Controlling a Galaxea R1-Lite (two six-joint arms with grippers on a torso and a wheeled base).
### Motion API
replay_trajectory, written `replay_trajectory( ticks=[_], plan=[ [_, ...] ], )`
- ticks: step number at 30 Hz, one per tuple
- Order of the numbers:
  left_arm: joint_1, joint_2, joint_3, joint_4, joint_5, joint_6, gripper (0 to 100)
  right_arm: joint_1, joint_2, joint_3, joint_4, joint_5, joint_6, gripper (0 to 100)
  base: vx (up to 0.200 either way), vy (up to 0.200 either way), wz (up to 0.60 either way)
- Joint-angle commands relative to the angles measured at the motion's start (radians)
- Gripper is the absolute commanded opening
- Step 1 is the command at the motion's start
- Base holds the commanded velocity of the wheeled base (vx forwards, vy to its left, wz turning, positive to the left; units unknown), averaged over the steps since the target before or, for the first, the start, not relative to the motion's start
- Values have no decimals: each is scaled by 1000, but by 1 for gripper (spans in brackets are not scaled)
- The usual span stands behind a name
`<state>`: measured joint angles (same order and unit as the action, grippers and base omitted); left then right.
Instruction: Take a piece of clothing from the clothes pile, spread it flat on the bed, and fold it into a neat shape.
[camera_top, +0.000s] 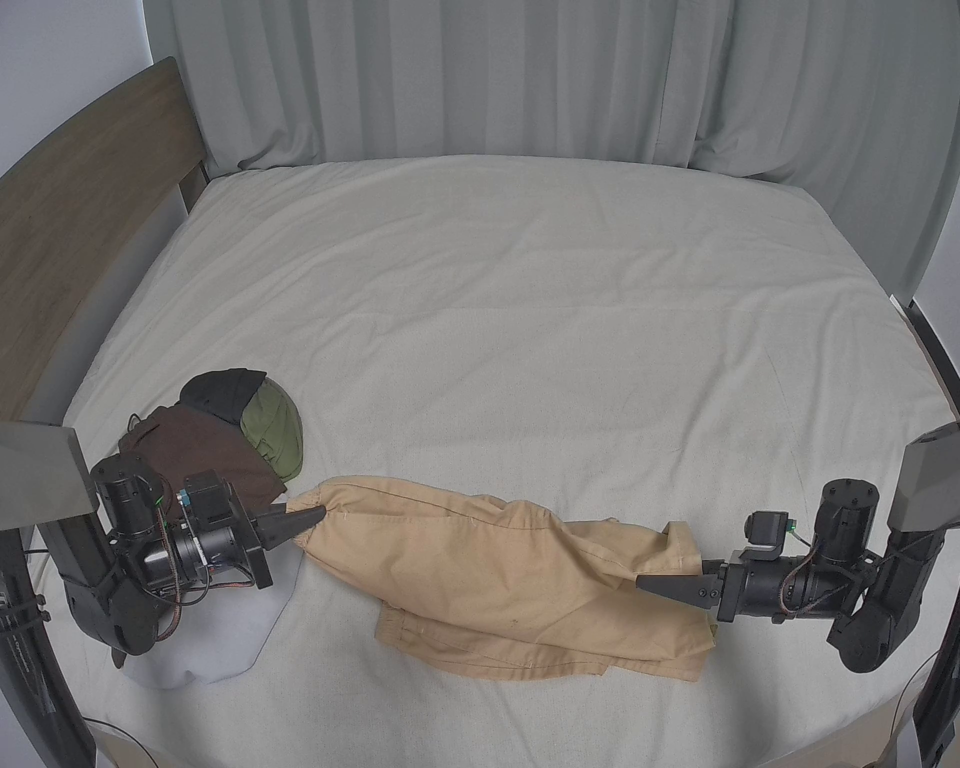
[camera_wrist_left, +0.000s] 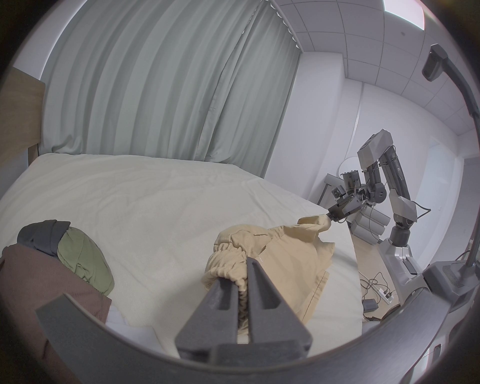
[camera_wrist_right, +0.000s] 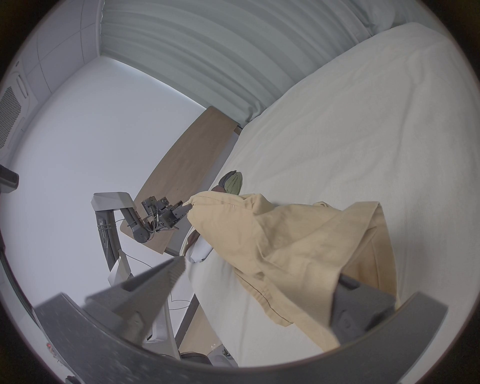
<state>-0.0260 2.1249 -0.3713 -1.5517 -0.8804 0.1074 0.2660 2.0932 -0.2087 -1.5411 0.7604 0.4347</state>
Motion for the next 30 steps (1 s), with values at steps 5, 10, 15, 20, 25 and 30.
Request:
replay_trajectory(
  ticks=[5,10,15,20,25,30],
  plan=[
    [0,0,-3,-1,0,0,0,-5,7,-8,-2,0,-1,0,0,0,0],
    [0,-3,-9,-1,0,-3,0,-25,-18,-11,-2,3,1,0,0,0,0],
    [0,-42,-24,-1,0,-32,0,-76,-93,-21,-1,17,18,0,0,0,0],
    [0,-63,-24,-1,0,-58,0,-119,-168,-28,-1,54,64,0,0,0,0],
    [0,-63,-26,-1,0,-58,0,-154,-188,-28,-1,65,84,0,0,0,0],
    [9,-63,-29,-1,0,-58,0,-160,-174,-21,-1,62,76,0,0,0,0]
  ],
)
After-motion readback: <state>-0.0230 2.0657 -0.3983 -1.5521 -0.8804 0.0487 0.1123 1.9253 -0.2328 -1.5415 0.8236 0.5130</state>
